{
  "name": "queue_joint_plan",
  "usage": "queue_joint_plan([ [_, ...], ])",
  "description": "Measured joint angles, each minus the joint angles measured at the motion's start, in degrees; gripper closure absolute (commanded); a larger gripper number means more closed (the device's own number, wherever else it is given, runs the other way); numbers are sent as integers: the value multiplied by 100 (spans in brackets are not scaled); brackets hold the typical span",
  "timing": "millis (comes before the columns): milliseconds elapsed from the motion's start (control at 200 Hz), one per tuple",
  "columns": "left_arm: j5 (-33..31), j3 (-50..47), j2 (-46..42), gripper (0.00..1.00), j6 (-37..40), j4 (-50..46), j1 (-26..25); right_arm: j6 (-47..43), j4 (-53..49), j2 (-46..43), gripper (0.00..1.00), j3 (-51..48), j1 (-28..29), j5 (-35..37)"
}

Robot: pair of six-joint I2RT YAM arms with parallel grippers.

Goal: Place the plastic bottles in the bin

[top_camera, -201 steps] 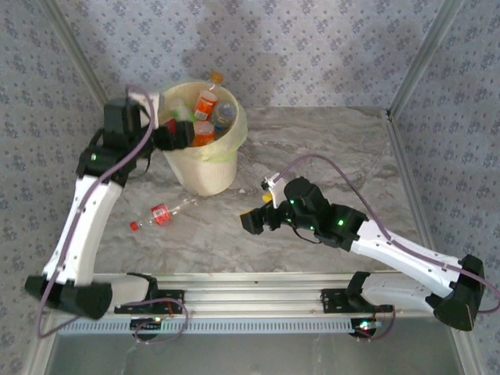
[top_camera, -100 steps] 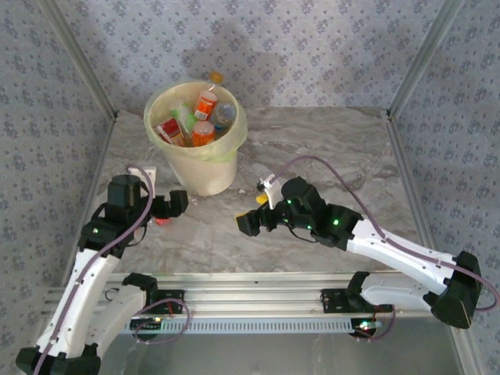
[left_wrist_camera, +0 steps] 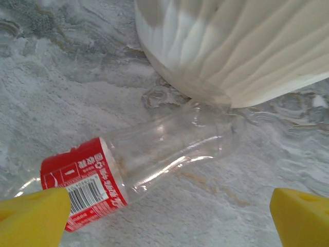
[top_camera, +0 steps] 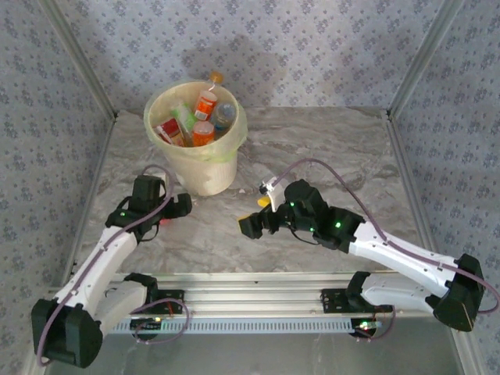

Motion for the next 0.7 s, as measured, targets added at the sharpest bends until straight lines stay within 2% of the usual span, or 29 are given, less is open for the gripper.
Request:
queue_joint_plan([
  [275, -319, 98, 946, 0, 688, 42, 0, 4, 26, -17, 2, -118, -20, -42],
  [700, -761, 564, 2020, 0, 1268, 103, 7, 44, 149, -146, 2, -293, -90, -87],
])
